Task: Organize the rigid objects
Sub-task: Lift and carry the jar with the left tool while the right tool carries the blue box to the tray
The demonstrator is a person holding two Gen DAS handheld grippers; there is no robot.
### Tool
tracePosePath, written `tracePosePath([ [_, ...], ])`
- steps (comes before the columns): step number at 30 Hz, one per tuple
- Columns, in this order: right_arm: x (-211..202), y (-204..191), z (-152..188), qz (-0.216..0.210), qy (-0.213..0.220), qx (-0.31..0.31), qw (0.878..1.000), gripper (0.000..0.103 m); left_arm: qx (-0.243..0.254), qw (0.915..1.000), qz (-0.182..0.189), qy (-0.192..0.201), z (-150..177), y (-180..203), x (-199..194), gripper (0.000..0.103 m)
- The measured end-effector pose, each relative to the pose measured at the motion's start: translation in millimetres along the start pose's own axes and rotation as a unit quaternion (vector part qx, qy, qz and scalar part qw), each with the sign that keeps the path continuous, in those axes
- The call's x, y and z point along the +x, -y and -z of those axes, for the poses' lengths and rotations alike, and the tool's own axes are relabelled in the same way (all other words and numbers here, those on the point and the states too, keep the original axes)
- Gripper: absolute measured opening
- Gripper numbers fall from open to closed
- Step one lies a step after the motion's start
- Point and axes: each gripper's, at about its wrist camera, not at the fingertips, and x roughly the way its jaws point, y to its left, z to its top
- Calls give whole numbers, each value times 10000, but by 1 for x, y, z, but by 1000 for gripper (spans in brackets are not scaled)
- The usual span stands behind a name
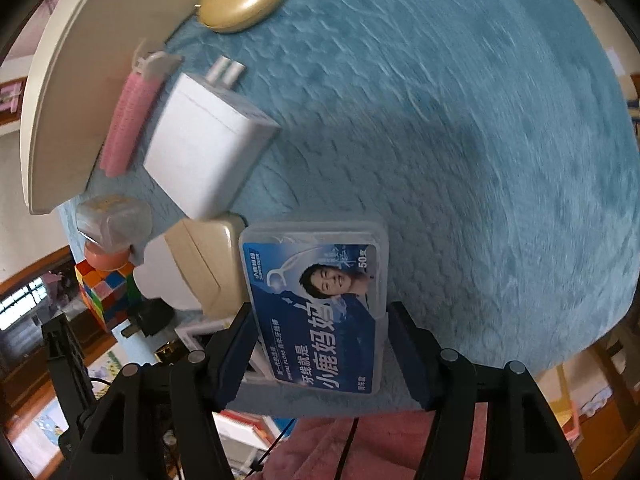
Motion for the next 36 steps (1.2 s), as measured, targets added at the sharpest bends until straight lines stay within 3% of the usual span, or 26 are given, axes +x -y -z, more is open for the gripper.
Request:
tracePosePath([
  [10,-20,33,0,-461,-88,361,9982,65,34,9998,-191,49,36,-6,-3,47],
  [22,-79,57,11,-1188,262,362,9919,65,763,9943,-182,716,75,22,-67,47],
  [29,-121,43,15,-1458,793,71,9861,65,1400,9819,-245,1248,92,40,-108,47],
  [36,-160,24,21,-1614,1486,-203,9754,65,1976,9639,-289,1760,73,72,-165,47],
])
